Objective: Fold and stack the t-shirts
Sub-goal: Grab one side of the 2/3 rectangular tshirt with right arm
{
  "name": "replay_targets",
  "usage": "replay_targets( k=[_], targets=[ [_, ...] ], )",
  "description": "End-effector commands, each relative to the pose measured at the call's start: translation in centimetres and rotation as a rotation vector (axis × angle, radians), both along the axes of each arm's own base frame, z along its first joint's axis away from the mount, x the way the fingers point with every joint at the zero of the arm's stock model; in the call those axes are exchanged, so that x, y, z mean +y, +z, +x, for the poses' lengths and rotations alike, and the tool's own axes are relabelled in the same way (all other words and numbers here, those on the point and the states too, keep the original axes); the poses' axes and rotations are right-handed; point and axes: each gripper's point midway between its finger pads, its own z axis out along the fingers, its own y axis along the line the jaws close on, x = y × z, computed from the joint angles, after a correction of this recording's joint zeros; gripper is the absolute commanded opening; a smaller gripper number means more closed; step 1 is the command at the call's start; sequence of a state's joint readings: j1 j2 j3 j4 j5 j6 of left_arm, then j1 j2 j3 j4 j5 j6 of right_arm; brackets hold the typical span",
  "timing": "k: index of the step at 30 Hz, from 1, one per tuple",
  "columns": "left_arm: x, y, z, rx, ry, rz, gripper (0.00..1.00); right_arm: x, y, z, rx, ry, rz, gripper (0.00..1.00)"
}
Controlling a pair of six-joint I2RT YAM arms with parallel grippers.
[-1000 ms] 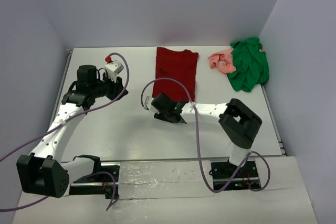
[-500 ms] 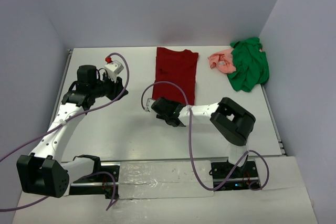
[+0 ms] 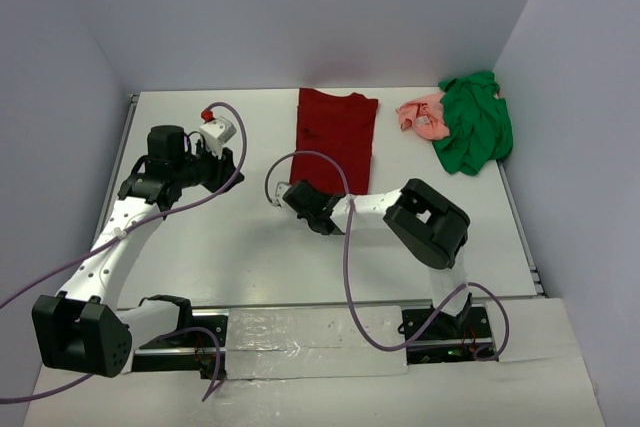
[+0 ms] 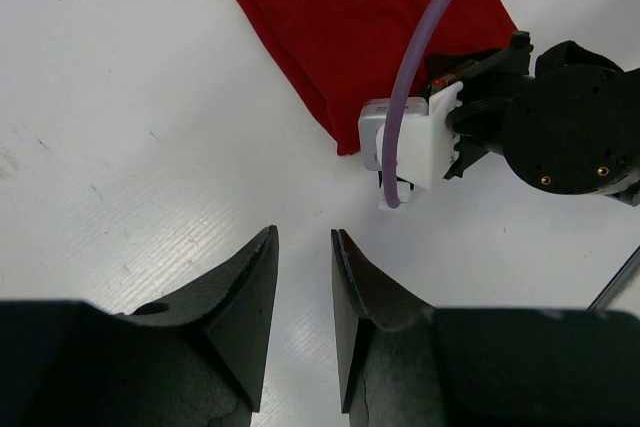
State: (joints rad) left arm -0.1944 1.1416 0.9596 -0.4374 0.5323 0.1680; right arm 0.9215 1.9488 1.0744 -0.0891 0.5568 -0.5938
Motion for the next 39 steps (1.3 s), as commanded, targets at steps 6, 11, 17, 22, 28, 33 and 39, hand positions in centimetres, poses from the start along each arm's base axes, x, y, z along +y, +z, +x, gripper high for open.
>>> replay_targets(
  k=[6, 11, 17, 22, 28, 33, 39],
  targets=[
    [0.0, 1.2, 0.3, -0.05, -0.012, -0.009, 0.37, 0.5, -2.3, -5.6, 0.243, 0.086, 0.033, 0.0],
    [0.0, 1.4, 0.3, -0.056, -0.016, -0.01, 0.37, 1.3, -1.1, -10.4, 0.328, 0.155, 0.026, 0.0],
    [-0.1, 1.7, 0.1, -0.056, -0.021, -0.013, 0.37, 3.1, 1.8, -17.4, 0.43, 0.266, 0.059, 0.0],
    [-0.3, 2.5, -0.3, -0.063, -0.035, -0.026, 0.37, 4.2, 4.6, -23.7, 0.589, 0.368, 0.092, 0.0],
    [-0.4, 2.8, -0.6, -0.068, -0.044, -0.033, 0.37, 5.5, 8.6, -22.0, 0.456, 0.368, 0.149, 0.0],
    [-0.5, 2.9, -0.7, -0.066, -0.047, -0.033, 0.37, 5.6, 10.7, -16.8, 0.353, 0.289, 0.196, 0.0],
    [-0.5, 2.9, -0.9, -0.061, -0.054, -0.034, 0.38, 4.8, 13.2, -9.7, 0.204, 0.19, 0.211, 0.0]
  ],
)
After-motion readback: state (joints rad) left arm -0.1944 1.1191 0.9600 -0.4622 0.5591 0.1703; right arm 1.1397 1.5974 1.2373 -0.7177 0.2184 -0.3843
